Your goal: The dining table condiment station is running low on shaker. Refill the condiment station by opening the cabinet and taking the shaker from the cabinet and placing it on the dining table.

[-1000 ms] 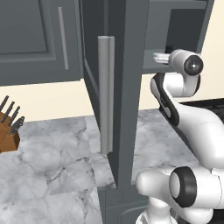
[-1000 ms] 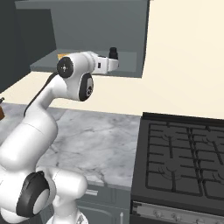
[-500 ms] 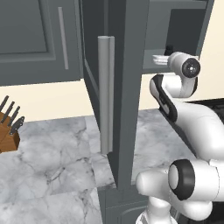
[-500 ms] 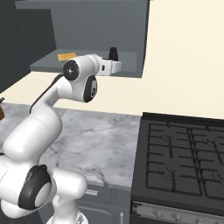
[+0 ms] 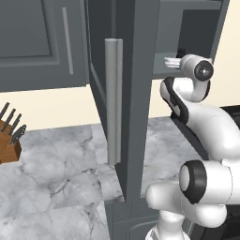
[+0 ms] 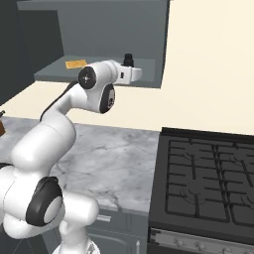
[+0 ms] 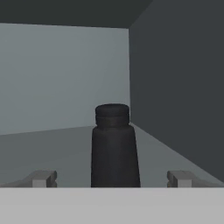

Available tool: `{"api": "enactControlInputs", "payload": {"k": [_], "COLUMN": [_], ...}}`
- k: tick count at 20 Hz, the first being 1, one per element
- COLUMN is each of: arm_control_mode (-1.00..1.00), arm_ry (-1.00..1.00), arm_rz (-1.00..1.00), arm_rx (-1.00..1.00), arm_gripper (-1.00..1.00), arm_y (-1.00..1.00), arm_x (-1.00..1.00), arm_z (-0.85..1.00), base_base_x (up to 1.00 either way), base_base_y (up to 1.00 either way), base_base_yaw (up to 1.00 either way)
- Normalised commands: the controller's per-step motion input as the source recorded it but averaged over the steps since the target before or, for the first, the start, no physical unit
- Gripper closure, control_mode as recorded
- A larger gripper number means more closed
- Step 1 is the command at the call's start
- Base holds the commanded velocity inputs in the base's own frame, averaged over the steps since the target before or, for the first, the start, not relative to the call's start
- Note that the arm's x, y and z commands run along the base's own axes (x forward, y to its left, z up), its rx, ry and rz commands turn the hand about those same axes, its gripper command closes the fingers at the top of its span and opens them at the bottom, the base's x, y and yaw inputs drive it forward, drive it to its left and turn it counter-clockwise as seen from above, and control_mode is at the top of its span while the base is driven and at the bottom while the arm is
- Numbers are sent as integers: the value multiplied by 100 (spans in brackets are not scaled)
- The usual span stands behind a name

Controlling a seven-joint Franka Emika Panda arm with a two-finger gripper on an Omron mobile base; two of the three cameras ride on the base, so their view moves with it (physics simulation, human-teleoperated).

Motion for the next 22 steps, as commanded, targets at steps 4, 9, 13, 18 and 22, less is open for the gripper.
{"api": "enactControlInputs", "payload": {"k": [4,9,13,18,22], "arm_control_mode": [-100,-100,-100,-100,-100], "arm_ry": [0,0,0,0,0], "arm_rz": [0,0,0,0,0], "arm_rx": [0,0,0,0,0], "arm_gripper": [-100,-100,-100,-100,100], "arm_y": [-7,0,0,0,0], "arm_x": [21,22,19,17,15], "arm_z": [0,0,0,0,0], "base_base_x": [0,0,0,0,0], "base_base_y": [0,0,0,0,0], "base_base_yaw": [0,0,0,0,0]}}
